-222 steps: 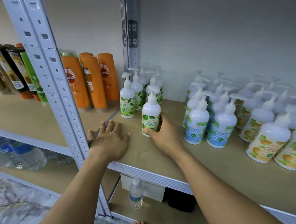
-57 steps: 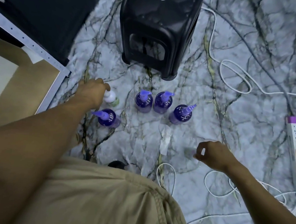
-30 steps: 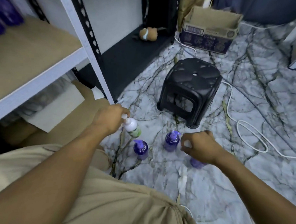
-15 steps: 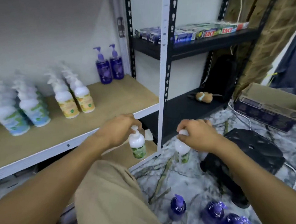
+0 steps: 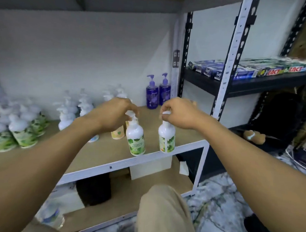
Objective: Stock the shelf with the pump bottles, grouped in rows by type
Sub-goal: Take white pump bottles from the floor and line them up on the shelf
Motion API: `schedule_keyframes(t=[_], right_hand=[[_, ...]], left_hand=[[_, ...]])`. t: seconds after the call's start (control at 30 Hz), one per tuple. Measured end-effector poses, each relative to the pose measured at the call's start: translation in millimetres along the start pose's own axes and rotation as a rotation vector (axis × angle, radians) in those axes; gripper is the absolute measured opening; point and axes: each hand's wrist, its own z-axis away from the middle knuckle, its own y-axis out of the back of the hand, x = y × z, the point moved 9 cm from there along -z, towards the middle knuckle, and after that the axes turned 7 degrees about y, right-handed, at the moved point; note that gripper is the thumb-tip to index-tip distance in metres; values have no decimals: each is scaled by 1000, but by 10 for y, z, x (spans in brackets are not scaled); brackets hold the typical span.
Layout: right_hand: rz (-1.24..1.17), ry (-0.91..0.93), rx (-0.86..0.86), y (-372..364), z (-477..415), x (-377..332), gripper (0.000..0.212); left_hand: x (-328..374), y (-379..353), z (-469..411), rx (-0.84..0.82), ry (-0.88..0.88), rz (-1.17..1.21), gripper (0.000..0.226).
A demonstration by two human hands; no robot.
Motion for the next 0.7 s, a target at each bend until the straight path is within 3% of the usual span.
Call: schedule_keyframes(t=[0.43,0.6,0.7], right_hand=[[23,163,-240,-630,-861,-718,21],[-17,183,-204,-783,-1009,-767,25],[-41,206,-137,-836,-1023,-762,31]], left_hand=[[-1095,-162,290,22,119,79,52],[-1229,-126,367,184,182,258,36],[-1269,-301,427,198,182,415,52]])
